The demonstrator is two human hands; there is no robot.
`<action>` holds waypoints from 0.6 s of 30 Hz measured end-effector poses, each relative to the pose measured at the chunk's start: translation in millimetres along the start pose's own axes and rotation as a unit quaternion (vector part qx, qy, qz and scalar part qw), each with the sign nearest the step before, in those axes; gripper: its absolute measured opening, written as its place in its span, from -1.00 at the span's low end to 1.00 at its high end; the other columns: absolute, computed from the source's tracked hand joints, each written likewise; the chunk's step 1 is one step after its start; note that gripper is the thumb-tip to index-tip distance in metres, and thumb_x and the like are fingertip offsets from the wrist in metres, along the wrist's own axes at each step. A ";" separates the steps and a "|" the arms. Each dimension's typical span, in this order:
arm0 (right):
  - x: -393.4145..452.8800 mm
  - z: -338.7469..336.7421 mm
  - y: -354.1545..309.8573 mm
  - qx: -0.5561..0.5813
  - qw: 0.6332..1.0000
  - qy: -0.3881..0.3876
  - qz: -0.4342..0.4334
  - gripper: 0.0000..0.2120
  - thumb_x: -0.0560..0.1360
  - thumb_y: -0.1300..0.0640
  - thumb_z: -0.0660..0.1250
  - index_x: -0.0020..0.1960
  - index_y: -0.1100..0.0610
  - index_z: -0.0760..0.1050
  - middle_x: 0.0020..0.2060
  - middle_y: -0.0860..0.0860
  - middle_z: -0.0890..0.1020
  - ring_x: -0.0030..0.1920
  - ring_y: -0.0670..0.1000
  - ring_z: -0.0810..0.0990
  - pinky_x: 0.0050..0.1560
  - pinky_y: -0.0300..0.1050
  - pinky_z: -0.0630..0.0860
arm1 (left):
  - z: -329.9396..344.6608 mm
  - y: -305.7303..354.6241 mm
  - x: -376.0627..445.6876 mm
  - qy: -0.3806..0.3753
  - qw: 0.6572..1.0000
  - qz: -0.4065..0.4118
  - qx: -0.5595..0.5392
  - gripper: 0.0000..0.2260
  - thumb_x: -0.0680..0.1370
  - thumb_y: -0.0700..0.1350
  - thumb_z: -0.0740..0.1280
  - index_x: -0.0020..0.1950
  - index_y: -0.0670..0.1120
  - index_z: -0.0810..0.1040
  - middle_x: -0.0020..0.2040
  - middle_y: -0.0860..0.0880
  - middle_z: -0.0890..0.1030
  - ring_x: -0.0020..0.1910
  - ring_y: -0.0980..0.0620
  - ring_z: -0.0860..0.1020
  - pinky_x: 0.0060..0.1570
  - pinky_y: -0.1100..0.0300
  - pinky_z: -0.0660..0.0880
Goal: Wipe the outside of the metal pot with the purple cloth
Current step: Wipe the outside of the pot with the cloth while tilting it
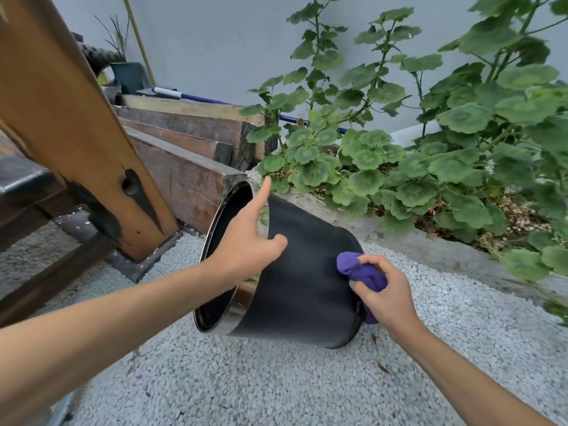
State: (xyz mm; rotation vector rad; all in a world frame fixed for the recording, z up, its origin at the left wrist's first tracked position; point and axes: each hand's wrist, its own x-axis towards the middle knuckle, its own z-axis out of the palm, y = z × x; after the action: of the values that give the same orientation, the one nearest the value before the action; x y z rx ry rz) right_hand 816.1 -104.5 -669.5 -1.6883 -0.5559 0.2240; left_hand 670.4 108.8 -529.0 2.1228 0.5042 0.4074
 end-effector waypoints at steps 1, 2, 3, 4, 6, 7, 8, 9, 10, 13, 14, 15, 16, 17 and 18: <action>1.8 0.9 -4.6 -0.007 1.000 -0.002 0.009 -0.61 0.40 0.40 0.51 0.01 -0.07 0.61 -0.05 -0.15 0.72 -0.02 -0.09 0.69 0.01 -0.19 0.57 | -0.7 4.4 5.3 0.000 1.000 -0.004 0.006 -0.18 0.48 -0.15 0.38 0.59 0.31 0.05 0.59 0.21 0.16 -0.24 0.33 0.41 -0.24 0.60 0.43; 4.2 0.7 -8.4 -0.017 1.000 -0.003 0.016 -0.61 0.40 0.39 0.49 -0.01 -0.08 0.61 -0.06 -0.16 0.72 -0.05 -0.12 0.69 -0.03 -0.22 0.55 | -0.6 7.0 9.9 -0.001 1.000 -0.005 0.013 -0.19 0.47 -0.12 0.40 0.59 0.30 0.09 0.58 0.18 0.20 -0.20 0.36 0.45 -0.23 0.59 0.42; 7.2 -2.0 -11.8 -0.028 0.999 -0.002 0.023 -0.61 0.39 0.39 0.48 -0.02 -0.09 0.61 -0.07 -0.17 0.72 -0.08 -0.14 0.68 -0.07 -0.23 0.53 | 0.3 9.4 14.2 -0.002 1.000 -0.008 0.019 -0.21 0.46 -0.10 0.43 0.59 0.28 0.12 0.57 0.16 0.23 -0.03 0.40 0.50 -0.15 0.57 0.40; 9.3 -4.0 -13.7 -0.036 0.999 -0.003 0.032 -0.61 0.39 0.39 0.46 -0.03 -0.10 0.60 -0.07 -0.18 0.72 -0.11 -0.15 0.67 -0.10 -0.25 0.51 | 1.6 9.6 16.5 -0.005 1.000 -0.017 0.020 -0.22 0.46 -0.08 0.45 0.59 0.25 0.15 0.57 0.13 0.24 0.19 0.37 0.48 -0.03 0.50 0.37; 12.2 -9.0 -15.7 -0.053 0.998 -0.005 0.046 -0.62 0.39 0.38 0.43 -0.03 -0.10 0.60 -0.07 -0.18 0.70 -0.12 -0.14 0.65 -0.16 -0.30 0.46 | 5.4 9.5 18.0 -0.023 0.999 -0.037 0.020 -0.21 0.46 -0.06 0.47 0.60 0.21 0.16 0.58 0.09 0.23 0.23 0.42 0.47 -0.02 0.46 0.38; 12.6 -11.4 -15.4 -0.061 0.997 -0.007 0.050 -0.62 0.39 0.38 0.42 -0.03 -0.10 0.60 -0.06 -0.18 0.70 -0.11 -0.15 0.65 -0.19 -0.36 0.45 | 8.1 8.3 17.3 -0.036 0.998 -0.042 0.021 -0.19 0.45 -0.05 0.47 0.60 0.21 0.13 0.58 0.05 0.22 0.06 0.50 0.49 -0.12 0.52 0.40; 11.8 -11.5 -14.3 -0.066 0.996 -0.011 0.054 -0.62 0.40 0.39 0.42 -0.02 -0.09 0.60 -0.05 -0.18 0.69 -0.10 -0.21 0.64 -0.21 -0.43 0.43 | 10.2 5.4 15.0 -0.046 0.998 -0.043 0.029 -0.17 0.44 -0.02 0.47 0.60 0.23 0.10 0.58 0.01 0.22 0.03 0.49 0.48 -0.14 0.50 0.40; 10.3 -11.3 -13.1 -0.068 0.996 -0.014 0.058 -0.62 0.40 0.40 0.41 -0.02 -0.08 0.60 -0.02 -0.18 0.69 -0.08 -0.30 0.62 -0.20 -0.46 0.44 | 12.1 2.5 12.7 -0.049 0.997 -0.040 0.045 -0.15 0.42 0.01 0.46 0.60 0.26 0.07 0.57 -0.02 0.22 0.19 0.36 0.44 -0.02 0.43 0.38; 8.9 -11.1 -11.9 -0.071 0.996 -0.016 0.058 -0.62 0.40 0.40 0.41 -0.01 -0.07 0.60 0.00 -0.19 0.68 -0.05 -0.41 0.57 -0.17 -0.50 0.43 | 13.4 0.4 10.8 -0.048 0.996 -0.036 0.059 -0.14 0.41 0.04 0.44 0.60 0.28 0.04 0.57 -0.04 0.21 0.41 0.19 0.33 0.14 0.29 0.33; 8.8 -9.9 -9.9 -0.087 0.995 -0.021 0.054 -0.62 0.41 0.39 0.40 0.01 -0.07 0.59 0.03 -0.21 0.67 -0.01 -0.49 0.51 -0.15 -0.53 0.40 | 12.5 -3.3 5.9 -0.058 0.994 -0.021 0.091 -0.15 0.46 0.07 0.41 0.58 0.36 -0.05 0.64 -0.02 -0.21 0.50 0.08 0.26 0.33 0.18 0.28; 9.4 -9.8 -10.5 -0.090 0.994 -0.024 0.055 -0.62 0.41 0.38 0.40 0.02 -0.08 0.58 0.02 -0.19 0.67 0.00 -0.41 0.54 -0.16 -0.51 0.40 | 11.7 -4.4 4.7 -0.060 0.992 -0.004 0.114 -0.16 0.47 0.06 0.41 0.56 0.39 -0.05 0.61 0.01 -0.38 0.24 0.17 0.44 0.22 0.37 0.35; 10.2 -10.0 -11.5 -0.092 0.994 -0.029 0.056 -0.63 0.41 0.37 0.40 0.02 -0.08 0.58 0.01 -0.17 0.67 -0.01 -0.31 0.58 -0.17 -0.48 0.41 | 10.3 -3.3 3.7 -0.061 0.988 0.019 0.143 -0.19 0.47 0.05 0.41 0.55 0.41 -0.01 0.58 0.05 -0.45 -0.06 0.28 0.44 0.04 0.51 0.38; 11.7 -10.2 -13.1 -0.094 0.993 -0.036 0.060 -0.64 0.42 0.35 0.40 0.03 -0.07 0.59 0.00 -0.15 0.67 -0.03 -0.23 0.60 -0.19 -0.45 0.41 | 8.7 -1.5 3.6 -0.065 0.983 0.041 0.167 -0.25 0.47 0.04 0.42 0.54 0.41 0.11 0.59 0.09 -0.40 -0.16 0.33 0.37 -0.05 0.54 0.36; 12.3 -11.4 -14.0 -0.098 0.992 -0.043 0.063 -0.66 0.43 0.34 0.40 0.05 -0.06 0.59 0.01 -0.13 0.66 -0.04 -0.19 0.60 -0.19 -0.43 0.41 | 7.9 -0.3 3.9 -0.077 0.977 0.057 0.191 -0.35 0.46 0.05 0.42 0.49 0.36 0.29 0.63 0.11 -0.25 -0.08 0.32 0.42 0.02 0.51 0.34; 14.1 -11.1 -15.9 -0.102 0.992 -0.049 0.063 -0.67 0.44 0.32 0.40 0.07 -0.05 0.59 0.02 -0.12 0.66 -0.03 -0.16 0.60 -0.18 -0.41 0.40 | 5.7 0.6 5.7 -0.090 0.969 0.066 0.218 -0.47 0.44 0.09 0.41 0.40 0.30 0.46 0.65 0.10 -0.03 0.13 0.27 0.47 0.16 0.38 0.34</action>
State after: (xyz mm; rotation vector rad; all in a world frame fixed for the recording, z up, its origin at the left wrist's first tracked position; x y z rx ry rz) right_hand 829.5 -105.8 -649.7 -1.9218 -0.5603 0.3543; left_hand 678.1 107.3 -531.1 2.5994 0.3713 0.1815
